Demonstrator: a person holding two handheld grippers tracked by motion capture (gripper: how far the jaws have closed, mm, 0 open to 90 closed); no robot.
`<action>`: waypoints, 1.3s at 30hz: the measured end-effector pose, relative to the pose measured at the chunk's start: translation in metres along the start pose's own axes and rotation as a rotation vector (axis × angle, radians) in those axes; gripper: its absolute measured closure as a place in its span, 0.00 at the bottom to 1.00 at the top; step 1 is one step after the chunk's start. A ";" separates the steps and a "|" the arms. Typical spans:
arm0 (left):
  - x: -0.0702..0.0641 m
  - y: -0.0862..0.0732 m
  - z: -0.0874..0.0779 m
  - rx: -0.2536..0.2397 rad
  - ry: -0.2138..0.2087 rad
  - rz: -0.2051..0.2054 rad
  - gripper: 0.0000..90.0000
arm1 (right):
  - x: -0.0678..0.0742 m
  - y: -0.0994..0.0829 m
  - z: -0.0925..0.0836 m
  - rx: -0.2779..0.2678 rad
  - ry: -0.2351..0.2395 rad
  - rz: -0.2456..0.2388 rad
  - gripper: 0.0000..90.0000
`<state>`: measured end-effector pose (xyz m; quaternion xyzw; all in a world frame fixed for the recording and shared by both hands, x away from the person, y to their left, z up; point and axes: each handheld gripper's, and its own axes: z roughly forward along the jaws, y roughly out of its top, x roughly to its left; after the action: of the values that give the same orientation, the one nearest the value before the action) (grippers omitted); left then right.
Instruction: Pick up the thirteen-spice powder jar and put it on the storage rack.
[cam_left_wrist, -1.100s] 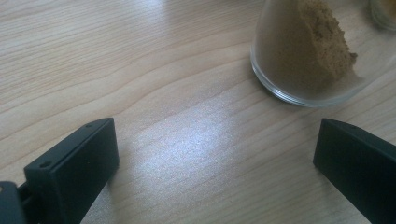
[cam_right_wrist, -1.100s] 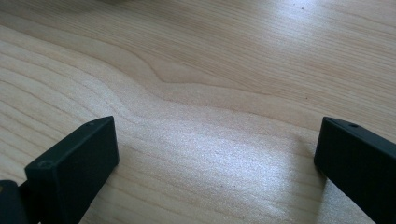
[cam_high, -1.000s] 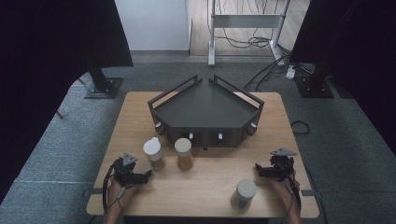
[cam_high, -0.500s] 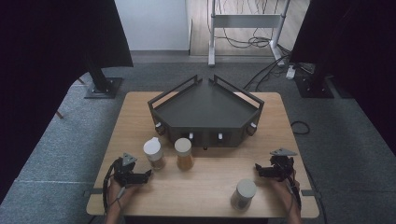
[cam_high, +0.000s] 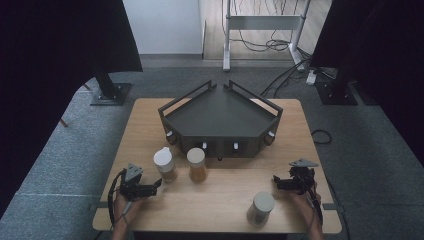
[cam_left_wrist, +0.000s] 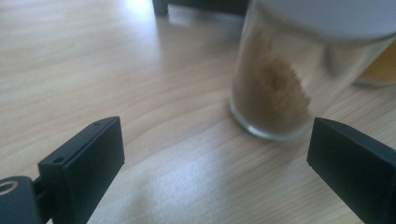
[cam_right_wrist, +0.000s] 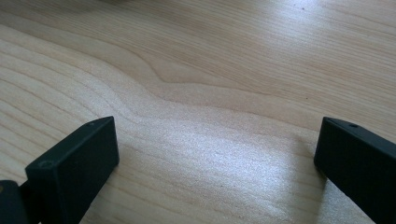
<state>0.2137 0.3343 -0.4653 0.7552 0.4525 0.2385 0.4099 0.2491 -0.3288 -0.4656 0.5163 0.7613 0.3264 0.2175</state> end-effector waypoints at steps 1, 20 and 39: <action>0.000 -0.001 -0.001 -0.014 -0.005 -0.002 0.04 | 0.000 0.000 0.000 0.000 0.000 0.000 0.00; 0.006 -0.013 -0.013 -0.189 -0.112 0.043 0.05 | -0.001 0.000 0.000 0.000 0.004 -0.004 0.00; 0.001 -0.008 -0.012 -0.276 -0.150 0.071 0.06 | -0.001 0.000 0.000 0.000 0.005 -0.005 0.00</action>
<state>0.2016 0.3426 -0.4654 0.7228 0.3565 0.2558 0.5339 0.2497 -0.3300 -0.4657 0.5137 0.7631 0.3271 0.2165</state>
